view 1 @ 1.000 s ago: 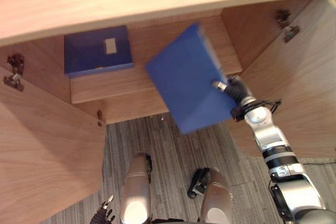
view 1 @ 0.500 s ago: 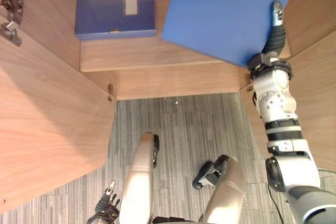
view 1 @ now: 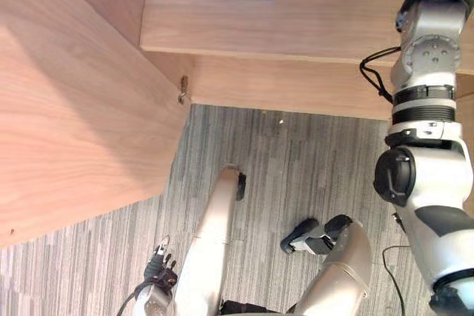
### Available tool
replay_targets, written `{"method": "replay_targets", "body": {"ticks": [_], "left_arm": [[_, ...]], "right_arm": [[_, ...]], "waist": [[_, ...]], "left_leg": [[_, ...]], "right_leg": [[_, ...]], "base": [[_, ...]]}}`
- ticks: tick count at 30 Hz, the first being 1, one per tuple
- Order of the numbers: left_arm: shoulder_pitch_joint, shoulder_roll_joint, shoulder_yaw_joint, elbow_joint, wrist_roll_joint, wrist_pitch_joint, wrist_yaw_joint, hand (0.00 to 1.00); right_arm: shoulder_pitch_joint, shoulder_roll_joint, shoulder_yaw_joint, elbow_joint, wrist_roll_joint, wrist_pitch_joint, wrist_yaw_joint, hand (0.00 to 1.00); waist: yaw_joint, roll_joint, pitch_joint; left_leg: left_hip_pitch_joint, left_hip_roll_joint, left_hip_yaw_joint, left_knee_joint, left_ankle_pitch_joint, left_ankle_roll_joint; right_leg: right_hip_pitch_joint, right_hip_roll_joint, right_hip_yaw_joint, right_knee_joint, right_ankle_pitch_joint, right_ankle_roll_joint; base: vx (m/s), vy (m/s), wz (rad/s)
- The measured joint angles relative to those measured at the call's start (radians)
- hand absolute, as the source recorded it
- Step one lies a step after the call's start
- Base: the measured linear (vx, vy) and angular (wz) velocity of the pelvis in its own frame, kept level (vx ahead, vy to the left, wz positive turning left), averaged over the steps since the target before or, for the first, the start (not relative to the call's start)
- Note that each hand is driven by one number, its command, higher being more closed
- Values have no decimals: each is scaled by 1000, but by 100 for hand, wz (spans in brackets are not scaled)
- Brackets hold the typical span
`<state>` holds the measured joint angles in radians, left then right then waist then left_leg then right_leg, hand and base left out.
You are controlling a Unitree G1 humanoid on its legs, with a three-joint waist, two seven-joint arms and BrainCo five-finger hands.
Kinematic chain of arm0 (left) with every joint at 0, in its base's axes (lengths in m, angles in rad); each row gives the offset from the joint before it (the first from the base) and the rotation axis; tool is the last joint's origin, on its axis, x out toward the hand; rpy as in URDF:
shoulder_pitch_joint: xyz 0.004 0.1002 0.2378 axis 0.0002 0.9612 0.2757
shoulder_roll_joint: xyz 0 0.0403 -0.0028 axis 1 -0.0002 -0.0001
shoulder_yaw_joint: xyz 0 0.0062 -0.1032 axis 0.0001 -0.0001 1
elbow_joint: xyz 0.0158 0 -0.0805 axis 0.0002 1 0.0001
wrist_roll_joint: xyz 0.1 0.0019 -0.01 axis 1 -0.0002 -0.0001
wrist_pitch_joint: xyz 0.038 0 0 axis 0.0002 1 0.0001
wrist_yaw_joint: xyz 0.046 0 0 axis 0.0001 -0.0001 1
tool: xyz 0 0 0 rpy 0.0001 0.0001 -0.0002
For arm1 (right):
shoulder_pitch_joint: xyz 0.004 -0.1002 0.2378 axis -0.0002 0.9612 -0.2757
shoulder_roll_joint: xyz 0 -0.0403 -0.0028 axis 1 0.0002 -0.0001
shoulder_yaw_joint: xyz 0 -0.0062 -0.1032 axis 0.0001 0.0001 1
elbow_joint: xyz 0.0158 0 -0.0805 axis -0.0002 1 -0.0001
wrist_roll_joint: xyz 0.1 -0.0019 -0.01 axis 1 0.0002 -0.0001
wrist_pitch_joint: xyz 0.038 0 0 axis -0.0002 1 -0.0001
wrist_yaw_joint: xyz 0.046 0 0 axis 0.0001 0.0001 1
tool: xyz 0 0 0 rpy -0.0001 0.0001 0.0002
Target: Walk over to the cabinet, pick up the folder, carry it to the office cabinet, place the folder inside the office cabinet, then close the office cabinet door
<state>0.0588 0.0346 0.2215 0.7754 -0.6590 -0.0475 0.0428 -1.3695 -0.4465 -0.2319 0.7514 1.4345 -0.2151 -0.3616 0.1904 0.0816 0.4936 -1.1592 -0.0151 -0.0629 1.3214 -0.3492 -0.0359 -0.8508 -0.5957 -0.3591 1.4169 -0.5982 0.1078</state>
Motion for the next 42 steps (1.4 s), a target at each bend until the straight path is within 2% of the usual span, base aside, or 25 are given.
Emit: {"method": "replay_targets", "body": {"ticks": [3,4,8,12,14,18,19,22,30,38,42], "left_arm": [[-14,-2,1,-2,0,-1,23,0],[-24,-10,3,-1,0,-1,40,0],[-45,-22,35,-3,-1,-8,82,0],[-58,-38,74,-3,-18,-21,128,0],[-67,-46,106,-5,-22,-24,150,0],[-80,-51,120,-14,-29,-26,168,0],[-85,-53,120,-14,-30,-26,169,0],[-86,-65,121,-32,-31,-27,169,0],[-86,-73,175,-32,-39,-27,175,0],[-87,-73,184,-31,-39,-27,175,0],[-87,-73,205,-29,-40,-27,175,0]], "right_arm": [[-39,2,-28,46,43,-17,-41,100],[-53,-2,-34,74,51,-24,-64,100],[-63,-6,-16,118,65,-22,-103,100],[-97,-40,38,152,32,9,-117,100],[-117,-64,65,159,16,38,-123,100],[-126,-107,123,195,-24,70,-127,100],[-134,-114,138,196,-44,83,-129,0],[-146,-129,159,201,-79,110,-133,0],[-149,-135,195,204,-128,122,-129,0],[-149,-132,247,203,-340,184,-75,0],[-149,-131,321,203,-513,235,-31,0]], "waist": [[9,5,0],[8,21,6],[14,28,8],[17,36,11],[18,40,9],[18,45,9],[18,45,9],[18,53,10],[17,60,10],[13,60,10],[12,60,10]], "left_leg": [[-45,-2,-10,10,8,-9],[-63,-8,-21,23,13,-7],[-111,-16,-34,40,22,-16],[-145,-22,-41,45,33,-29],[-168,-23,-42,45,42,-34],[-202,-24,-49,51,55,-42],[-208,-24,-50,51,60,-40],[-219,-24,-51,52,67,-40],[-220,5,-40,52,74,-32],[-216,21,-40,52,76,-33],[-207,27,-41,50,77,-35]], "right_leg": [[-41,1,-2,21,-6,-9],[-49,1,-2,36,-14,-11],[-97,1,8,72,-32,-17],[-136,0,20,102,-46,-29],[-163,0,26,116,-49,-35],[-200,3,32,137,-54,-44],[-207,3,34,141,-54,-44],[-215,3,35,147,-54,-45],[-216,16,38,146,-55,-46],[-216,34,42,142,-54,-46],[-215,40,45,142,-54,-46]], "base": [[27,-38,5],[45,-40,11],[50,-59,10],[30,-59,8],[23,-69,4],[11,-52,4],[9,-42,2],[6,-39,4],[10,-24,-2],[8,-20,-4],[5,-32,-5]]}}
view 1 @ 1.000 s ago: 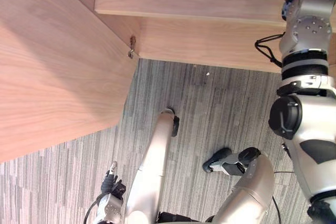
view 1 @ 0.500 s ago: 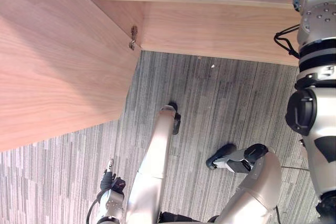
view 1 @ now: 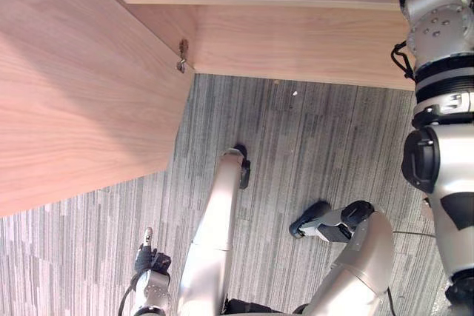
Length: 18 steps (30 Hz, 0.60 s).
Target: Walk over to the cabinet, pick up the folder, carry it to the office cabinet, place the folder inside the office cabinet, then close the office cabinet door
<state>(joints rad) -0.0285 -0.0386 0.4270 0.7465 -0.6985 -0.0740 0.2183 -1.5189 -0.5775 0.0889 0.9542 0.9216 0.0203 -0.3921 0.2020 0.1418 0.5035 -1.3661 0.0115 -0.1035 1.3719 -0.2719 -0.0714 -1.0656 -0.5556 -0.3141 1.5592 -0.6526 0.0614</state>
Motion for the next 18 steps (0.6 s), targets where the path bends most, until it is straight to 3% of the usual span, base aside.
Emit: {"method": "replay_targets", "body": {"ticks": [2,8,18], "left_arm": [[0,0,0,1,0,0,-1,0],[0,3,0,39,13,-1,-25,0],[0,20,0,38,32,-6,-70,0]], "right_arm": [[0,-1,50,0,-95,28,30,0],[38,-4,94,-6,-314,40,120,0],[118,-4,110,-19,-442,34,208,0]], "waist": [[-2,0,0],[-12,0,0],[-6,-1,-1]], "left_leg": [[8,7,4,-2,0,0],[20,18,4,-6,0,0],[77,57,13,-56,2,-5]], "right_leg": [[1,6,6,-1,0,0],[8,19,9,-9,2,-3],[41,62,6,-66,19,-20]], "base": [[-1,-35,-8],[-2,-20,-4],[16,-35,-10]]}}
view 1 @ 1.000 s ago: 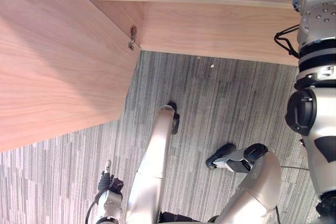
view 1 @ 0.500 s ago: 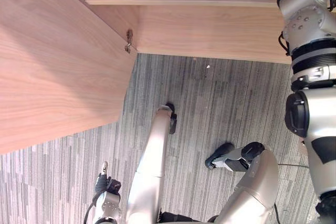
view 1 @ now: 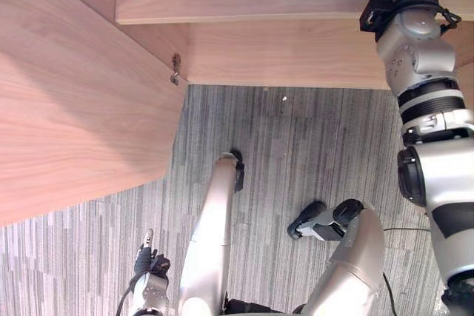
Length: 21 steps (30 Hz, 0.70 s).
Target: Walk over to the cabinet, pick up the folder, carry it to the office cabinet, place the folder inside the office cabinet, then close the office cabinet door
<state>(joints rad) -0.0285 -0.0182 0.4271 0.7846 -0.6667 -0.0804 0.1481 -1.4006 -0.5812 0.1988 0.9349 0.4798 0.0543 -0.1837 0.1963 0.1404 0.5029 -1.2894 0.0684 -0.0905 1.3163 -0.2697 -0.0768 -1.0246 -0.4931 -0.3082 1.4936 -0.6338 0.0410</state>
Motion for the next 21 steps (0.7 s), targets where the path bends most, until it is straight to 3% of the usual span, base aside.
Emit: {"method": "replay_targets", "body": {"ticks": [6,10,15,21], "left_arm": [[2,0,-6,-34,0,0,-19,0],[19,0,-43,-126,1,-3,-21,0],[79,1,-107,-283,24,-8,-22,0],[208,17,-145,-426,58,-13,-28,0]], "right_arm": [[32,0,11,-21,-90,-10,38,0],[91,10,66,-60,-264,-17,66,0],[187,68,110,-69,-348,-17,73,0],[287,194,192,-8,-455,4,90,0]], "waist": [[-2,0,0],[-7,-5,-2],[-26,-19,-8],[-40,-54,-26]], "left_leg": [[19,12,3,-19,0,-1],[70,19,10,-75,12,-11],[211,22,26,-254,71,-10],[387,52,60,-451,118,-8]], "right_leg": [[13,9,-3,-23,6,1],[59,19,-16,-80,29,4],[190,44,-67,-254,98,9],[352,102,-108,-477,190,5]], "base": [[14,-7,-4],[8,-1,-3],[47,-1,3],[57,27,-12]]}}
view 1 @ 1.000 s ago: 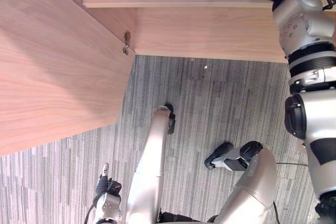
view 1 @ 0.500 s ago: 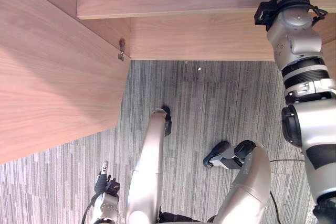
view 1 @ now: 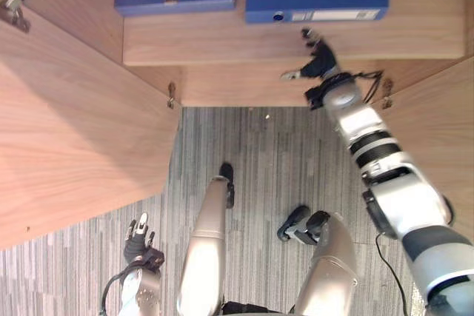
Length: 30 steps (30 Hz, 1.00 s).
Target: Walk over to the cabinet, pick up the folder, carry it to the office cabinet, place the folder inside the office cabinet, then close the office cabinet door
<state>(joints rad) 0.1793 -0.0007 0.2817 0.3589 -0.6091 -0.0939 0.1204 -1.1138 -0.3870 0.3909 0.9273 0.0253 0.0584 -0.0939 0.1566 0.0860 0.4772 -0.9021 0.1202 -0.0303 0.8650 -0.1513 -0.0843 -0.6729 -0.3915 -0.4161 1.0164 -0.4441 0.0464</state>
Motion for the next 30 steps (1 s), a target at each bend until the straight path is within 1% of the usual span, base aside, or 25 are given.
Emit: {"method": "replay_targets", "body": {"ticks": [1,2,4,7,10,12,13,16,17,18,19,20,21,23,24,25,26,27,28,29,30], "left_arm": [[17,6,-13,-12,6,0,-5,0],[25,9,-21,-20,11,1,-9,0],[37,10,-24,-42,14,1,-16,0],[43,17,-24,-57,33,1,-22,0],[44,27,-23,-57,46,2,-28,0],[45,26,-22,-56,46,3,-28,0],[45,26,-22,-55,47,3,-28,0],[44,25,-22,-51,59,7,-25,0],[44,24,-22,-48,74,8,-22,0],[41,21,-23,-23,113,8,-19,0],[40,21,-24,-6,126,8,-19,0],[35,19,-24,28,151,7,-17,0],[25,13,-23,76,175,8,-16,0],[-28,5,-21,215,236,10,-2,0],[-42,2,-21,245,249,10,1,0],[-73,8,-12,296,270,9,8,0],[-98,6,-13,340,286,8,15,0],[-102,6,-14,354,291,8,20,0],[-112,7,-21,387,301,5,30,0],[-117,5,-30,419,309,1,33,0],[-120,5,-34,432,314,-1,36,0]], "right_arm": [[20,13,4,7,-38,1,4,0],[40,28,6,33,-73,24,17,0],[76,49,29,77,-116,45,33,0],[122,79,35,110,-171,66,62,0],[128,92,34,121,-206,67,72,0],[130,101,32,127,-206,67,71,0],[138,114,33,127,-209,67,69,0],[213,188,35,127,-261,68,46,0],[250,221,31,128,-276,70,42,0],[331,285,19,128,-283,71,31,0],[367,309,14,128,-283,71,29,0],[430,354,-14,128,-280,70,23,0],[495,396,-38,128,-277,68,17,0],[669,471,-96,129,-221,57,9,0],[705,480,-101,129,-207,56,9,0],[761,485,-116,132,-197,52,9,0],[806,473,-173,131,-200,42,2,0],[823,469,-199,131,-199,36,-3,0],[853,463,-248,130,-176,19,-20,0],[880,454,-271,130,-161,9,-30,0],[892,452,-282,130,-162,3,-34,0]], "waist": [[-2,-6,-2],[-3,-13,-5],[-2,-27,-12],[-3,-32,-13],[-2,-36,-15],[-5,-42,-18],[-7,-50,-22],[-9,-75,-34],[-11,-86,-40],[-14,-100,-50],[-16,-107,-56],[-18,-117,-71],[-18,-130,-99],[-30,-158,-161],[-34,-165,-173],[-41,-169,-191],[-51,-169,-215],[-60,-170,-225],[-71,-170,-239],[-81,-168,-256],[-86,-168,-263]], "left_leg": [[29,5,6,-26,5,1],[62,6,18,-56,13,5],[102,6,33,-102,27,9],[152,7,49,-172,54,12],[194,11,68,-222,70,15],[218,14,76,-245,76,15],[231,15,83,-259,80,16],[298,33,109,-338,105,14],[331,35,122,-378,119,12],[393,45,145,-442,139,7],[418,47,152,-467,146,5],[451,50,164,-506,157,3],[473,59,180,-544,169,0],[556,61,210,-676,224,-13],[576,60,215,-708,237,-18],[619,60,223,-760,262,-31],[656,60,232,-803,278,-39],[674,61,236,-818,282,-41],[715,61,248,-840,285,-45],[747,61,257,-852,285,-45],[761,61,262,-856,285,-45]], "right_leg": [[33,8,-10,-37,15,3],[67,9,-21,-71,27,6],[105,13,-31,-121,45,10],[156,26,-49,-199,83,12],[187,38,-48,-252,110,14],[206,44,-48,-277,121,13],[213,45,-48,-289,127,13],[268,81,-47,-383,172,13],[290,91,-47,-421,187,15],[342,116,-47,-494,218,16],[362,124,-48,-520,228,16],[387,136,-48,-560,243,18],[402,153,-47,-603,261,17],[450,186,-45,-701,299,17],[461,192,-45,-718,305,19],[487,203,-45,-743,311,20],[508,210,-43,-760,313,22],[521,214,-41,-769,314,22],[546,219,-33,-778,314,22],[572,223,-22,-790,315,23],[584,224,-18,-797,316,25]], "base": [[56,58,-1],[50,58,2],[47,52,5],[32,54,0],[1,39,-10],[-14,16,-9],[-11,4,-15],[10,2,-21],[71,-14,-25],[94,-20,-25],[106,-27,-27],[91,-34,-26],[135,-47,-32],[177,-60,-28],[161,-70,-15],[143,-73,-11],[125,-66,-10],[105,-48,-17],[102,-34,-21],[78,-26,-21],[64,-16,-18]]}}
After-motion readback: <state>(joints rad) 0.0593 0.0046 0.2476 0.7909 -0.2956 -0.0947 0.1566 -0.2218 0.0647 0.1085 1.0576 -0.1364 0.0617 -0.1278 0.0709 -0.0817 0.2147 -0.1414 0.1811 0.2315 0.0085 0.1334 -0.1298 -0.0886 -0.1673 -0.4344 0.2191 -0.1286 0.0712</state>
